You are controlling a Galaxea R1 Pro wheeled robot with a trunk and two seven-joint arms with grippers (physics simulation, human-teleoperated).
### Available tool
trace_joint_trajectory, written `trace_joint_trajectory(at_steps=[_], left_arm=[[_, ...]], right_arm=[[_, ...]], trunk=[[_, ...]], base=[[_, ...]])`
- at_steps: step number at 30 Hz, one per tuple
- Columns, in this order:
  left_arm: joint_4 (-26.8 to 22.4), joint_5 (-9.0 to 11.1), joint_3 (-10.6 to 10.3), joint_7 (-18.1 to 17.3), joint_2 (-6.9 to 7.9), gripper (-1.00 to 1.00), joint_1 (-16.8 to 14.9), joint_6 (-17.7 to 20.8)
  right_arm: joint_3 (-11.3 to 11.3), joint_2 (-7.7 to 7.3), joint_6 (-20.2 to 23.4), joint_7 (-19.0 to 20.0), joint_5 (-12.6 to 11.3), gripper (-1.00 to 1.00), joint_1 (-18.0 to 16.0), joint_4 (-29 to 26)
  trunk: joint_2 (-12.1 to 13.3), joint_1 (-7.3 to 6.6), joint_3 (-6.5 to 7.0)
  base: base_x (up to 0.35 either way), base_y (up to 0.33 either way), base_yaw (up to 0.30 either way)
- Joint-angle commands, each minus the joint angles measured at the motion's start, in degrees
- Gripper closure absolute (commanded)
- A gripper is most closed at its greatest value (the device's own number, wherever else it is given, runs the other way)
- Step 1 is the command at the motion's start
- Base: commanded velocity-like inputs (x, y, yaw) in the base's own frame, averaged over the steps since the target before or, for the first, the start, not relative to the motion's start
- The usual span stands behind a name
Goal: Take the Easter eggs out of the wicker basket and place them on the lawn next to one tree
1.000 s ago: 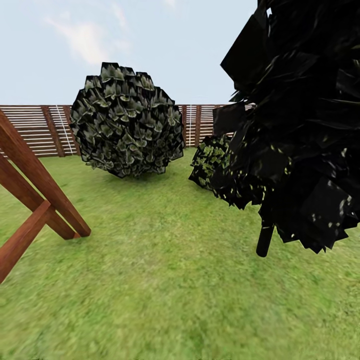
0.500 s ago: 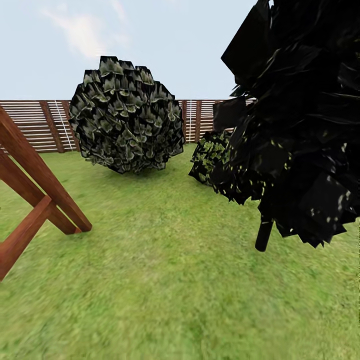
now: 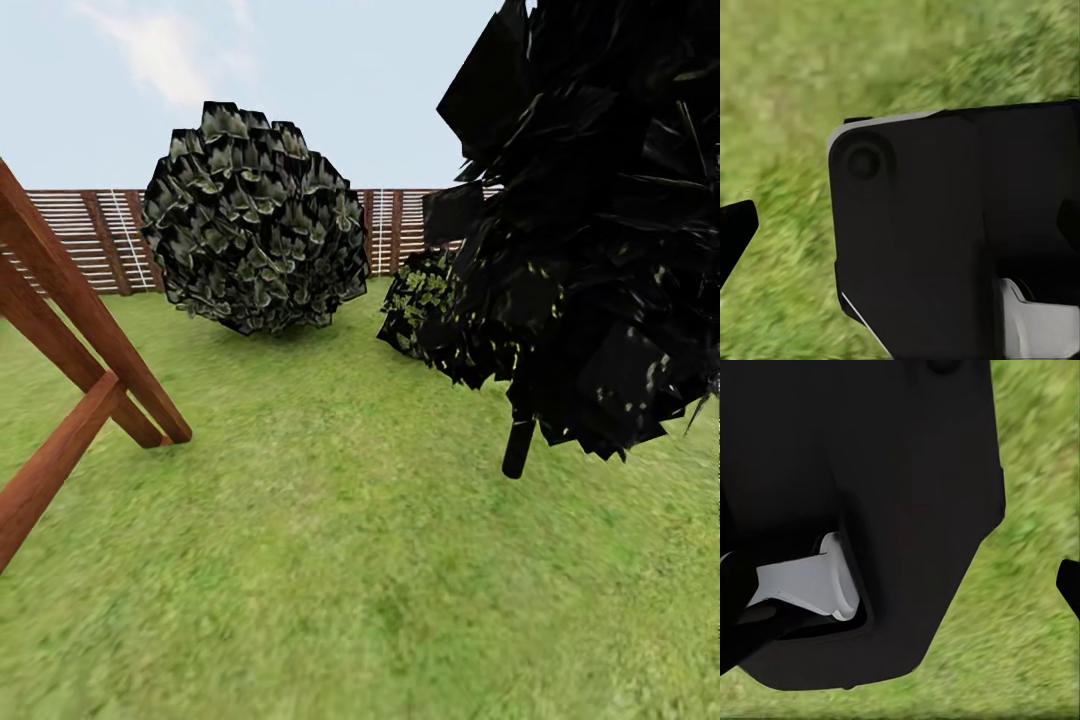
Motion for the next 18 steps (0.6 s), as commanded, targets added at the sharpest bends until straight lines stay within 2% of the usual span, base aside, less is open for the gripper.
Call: trace_joint_trajectory(at_steps=[1,10,18], left_arm=[[0.0,-0.1,-0.3,0.1,0.01,-1.0,0.0,-0.2],[0.0,-0.1,-0.3,0.1,0.01,-1.0,0.0,-0.2],[0.0,-0.1,-0.3,0.1,0.01,-1.0,0.0,-0.2]], right_arm=[[-0.3,0.01,-0.2,0.1,0.0,-1.0,0.0,0.0],[-0.3,0.01,-0.2,0.1,0.0,-1.0,0.0,0.0],[-0.3,0.01,-0.2,0.1,0.0,-1.0,0.0,0.0]], trunk=[[-0.1,-0.01,-0.21],[-0.1,-0.01,-1.07],[-0.1,-0.01,-1.83]], base=[[-0.343,0.0,0.0],[-0.304,0.0,0.0],[-0.089,0.0,0.0]])
